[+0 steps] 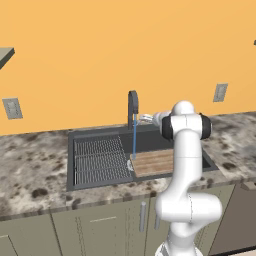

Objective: Turn on the sink faucet with hot water and rinse the cutting board for ten seconds, then turn off the faucet. Push the cutting board to reach the water if necessary.

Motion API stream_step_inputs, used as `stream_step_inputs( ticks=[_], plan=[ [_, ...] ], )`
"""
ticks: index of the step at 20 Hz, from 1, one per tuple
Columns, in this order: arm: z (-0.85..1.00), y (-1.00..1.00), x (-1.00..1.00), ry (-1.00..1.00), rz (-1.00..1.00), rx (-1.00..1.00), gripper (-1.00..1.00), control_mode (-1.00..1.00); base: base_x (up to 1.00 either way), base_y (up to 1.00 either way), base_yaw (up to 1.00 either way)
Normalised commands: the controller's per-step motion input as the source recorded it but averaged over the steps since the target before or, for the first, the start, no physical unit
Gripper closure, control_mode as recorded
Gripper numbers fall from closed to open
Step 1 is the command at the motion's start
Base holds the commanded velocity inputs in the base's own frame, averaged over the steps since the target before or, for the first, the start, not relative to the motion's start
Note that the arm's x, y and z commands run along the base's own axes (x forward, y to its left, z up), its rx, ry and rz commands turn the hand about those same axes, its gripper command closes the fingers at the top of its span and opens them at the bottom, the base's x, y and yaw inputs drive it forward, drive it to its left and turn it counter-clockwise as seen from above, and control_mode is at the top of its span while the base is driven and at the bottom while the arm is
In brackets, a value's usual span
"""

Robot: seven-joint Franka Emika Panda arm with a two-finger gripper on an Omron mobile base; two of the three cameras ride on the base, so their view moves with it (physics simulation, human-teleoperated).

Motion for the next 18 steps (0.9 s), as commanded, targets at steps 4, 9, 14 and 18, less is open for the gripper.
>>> stream_step_inputs(
  ticks=[4,9,14,18],
  plan=[
    [0.00,0.45,0.12,0.00,0.00,0.00,-1.00,-1.00,0.00,0.00,0.00],
    [-0.13,0.57,0.00,0.00,0.00,-0.04,-1.00,-1.00,0.00,0.00,0.00],
    [-0.14,0.62,-0.01,0.00,0.00,-0.05,-1.00,-1.00,0.00,0.00,0.00],
    [-0.04,0.64,0.00,0.00,0.00,-0.04,-1.00,-1.00,0.00,0.00,0.00]
  ],
)
